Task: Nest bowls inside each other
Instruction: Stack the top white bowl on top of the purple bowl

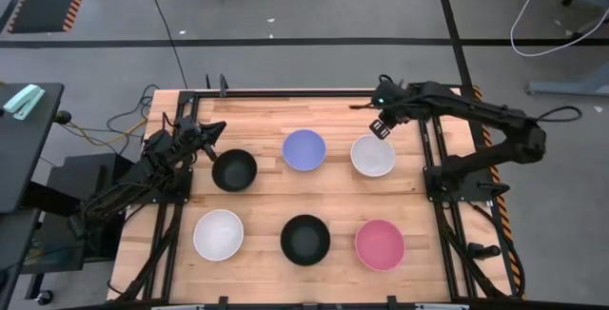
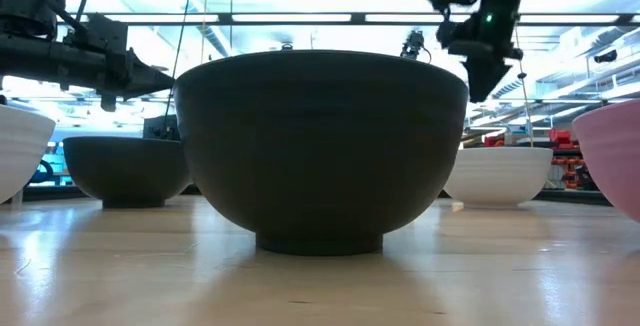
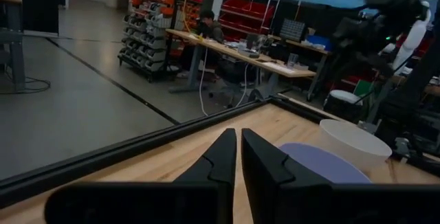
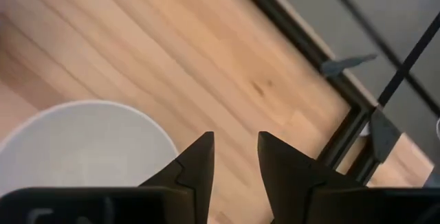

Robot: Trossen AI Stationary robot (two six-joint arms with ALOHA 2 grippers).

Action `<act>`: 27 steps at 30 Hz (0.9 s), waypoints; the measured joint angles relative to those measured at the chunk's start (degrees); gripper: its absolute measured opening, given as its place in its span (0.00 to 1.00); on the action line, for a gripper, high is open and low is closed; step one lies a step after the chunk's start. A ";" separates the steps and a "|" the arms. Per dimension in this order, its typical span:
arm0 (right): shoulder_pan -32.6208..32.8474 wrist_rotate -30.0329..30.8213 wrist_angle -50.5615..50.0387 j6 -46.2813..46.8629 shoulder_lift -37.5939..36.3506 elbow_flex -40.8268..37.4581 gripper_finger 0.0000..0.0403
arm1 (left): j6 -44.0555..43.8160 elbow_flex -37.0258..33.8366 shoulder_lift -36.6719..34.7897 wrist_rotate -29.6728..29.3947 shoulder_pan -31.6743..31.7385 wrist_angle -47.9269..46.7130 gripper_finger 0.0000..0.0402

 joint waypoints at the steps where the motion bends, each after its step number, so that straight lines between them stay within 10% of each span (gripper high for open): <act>1: -1.00 -1.09 -0.17 -0.18 0.79 0.00 0.29 | 0.03 -0.01 -0.01 0.01 0.00 0.00 0.08; 9: -2.86 -13.38 -2.90 3.38 3.53 -0.87 0.28 | 0.20 -0.01 -0.01 -0.01 0.00 -0.01 0.05; 27: 2.22 -14.11 1.97 8.01 3.33 -14.58 0.28 | 1.09 0.00 0.00 -0.01 0.00 -0.01 0.07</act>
